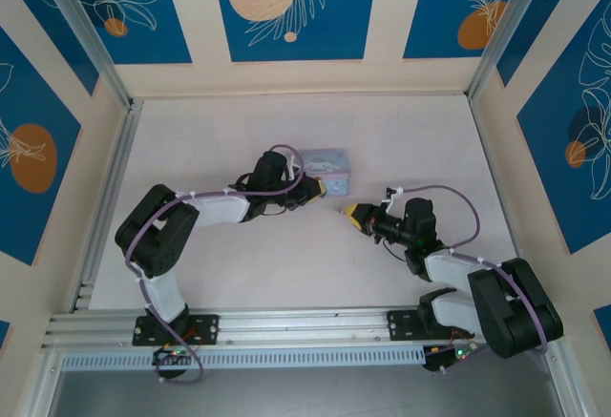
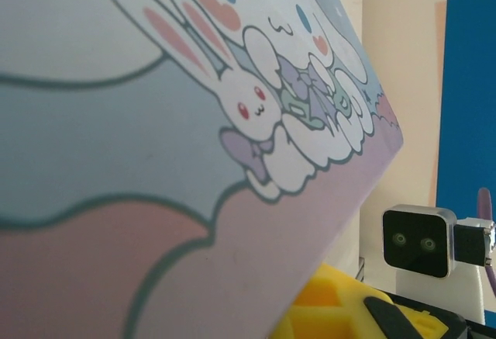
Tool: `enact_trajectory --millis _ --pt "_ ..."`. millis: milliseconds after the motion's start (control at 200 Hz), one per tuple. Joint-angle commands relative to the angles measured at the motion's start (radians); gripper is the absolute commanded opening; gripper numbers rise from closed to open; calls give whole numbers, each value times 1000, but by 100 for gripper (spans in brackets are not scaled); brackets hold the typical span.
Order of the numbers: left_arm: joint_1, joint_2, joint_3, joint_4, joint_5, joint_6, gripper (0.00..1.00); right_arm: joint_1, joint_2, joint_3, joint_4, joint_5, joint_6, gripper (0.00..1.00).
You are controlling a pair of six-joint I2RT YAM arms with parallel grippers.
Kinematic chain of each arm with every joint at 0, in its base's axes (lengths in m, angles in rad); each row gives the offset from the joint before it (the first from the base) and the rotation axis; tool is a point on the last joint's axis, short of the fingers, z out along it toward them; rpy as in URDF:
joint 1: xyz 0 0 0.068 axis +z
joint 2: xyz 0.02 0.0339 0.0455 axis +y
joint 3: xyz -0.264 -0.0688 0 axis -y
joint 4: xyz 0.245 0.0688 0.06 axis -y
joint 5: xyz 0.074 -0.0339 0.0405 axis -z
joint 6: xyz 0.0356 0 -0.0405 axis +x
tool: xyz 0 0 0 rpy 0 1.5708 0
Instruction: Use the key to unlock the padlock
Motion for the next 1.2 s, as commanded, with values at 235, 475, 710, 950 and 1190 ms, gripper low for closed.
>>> enact_trajectory --millis 235,475,710,950,1190 --pt "17 -59 -34 175 29 -97 0 8 28 10 96 28 -20 0" --pt "24 -95 -30 204 43 -114 0 6 89 46 195 -10 16 0" --pt "32 -127 -20 202 56 -116 0 8 182 99 297 -38 68 0" --pt "42 -142 -20 216 63 -137 0 7 280 150 394 -68 119 0" --pt "54 -146 -35 258 67 -181 0 17 357 167 450 -54 164 0"
